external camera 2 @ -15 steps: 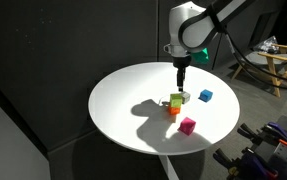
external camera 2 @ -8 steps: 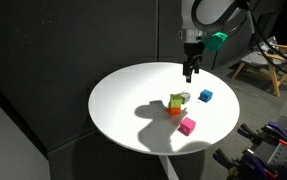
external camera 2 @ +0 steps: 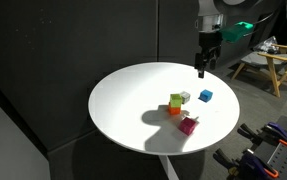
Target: Move the green block from the gray one to the orange one
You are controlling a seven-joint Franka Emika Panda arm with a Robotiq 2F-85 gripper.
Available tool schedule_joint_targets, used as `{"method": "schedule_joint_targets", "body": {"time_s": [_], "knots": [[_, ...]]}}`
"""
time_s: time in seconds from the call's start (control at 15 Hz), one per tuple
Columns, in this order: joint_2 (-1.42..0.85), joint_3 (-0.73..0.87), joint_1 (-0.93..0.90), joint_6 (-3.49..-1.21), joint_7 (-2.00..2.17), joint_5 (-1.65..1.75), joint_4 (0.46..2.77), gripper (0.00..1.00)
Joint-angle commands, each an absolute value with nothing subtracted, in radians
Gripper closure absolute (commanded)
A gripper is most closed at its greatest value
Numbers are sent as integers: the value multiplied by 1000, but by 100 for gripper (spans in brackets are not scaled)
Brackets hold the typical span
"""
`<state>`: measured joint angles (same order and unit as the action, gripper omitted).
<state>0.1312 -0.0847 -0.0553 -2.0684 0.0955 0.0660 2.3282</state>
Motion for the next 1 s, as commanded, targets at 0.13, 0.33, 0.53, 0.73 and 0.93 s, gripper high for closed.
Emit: {"method": "schedule_joint_targets", "body": {"time_s": [0.13,0.33,0.53,0.73,0.93], "knots": [[299,-74,-54,-2055,111,28,2429,0],[351,-70,-50,-2050,113,16,2442,0],[379,-63,-52,-2049,102,-6,2445,0],[392,-59,-57,-2050,84,-28,2450,0],[366,-70,-51,-2062,96,-11,2436,0]]}}
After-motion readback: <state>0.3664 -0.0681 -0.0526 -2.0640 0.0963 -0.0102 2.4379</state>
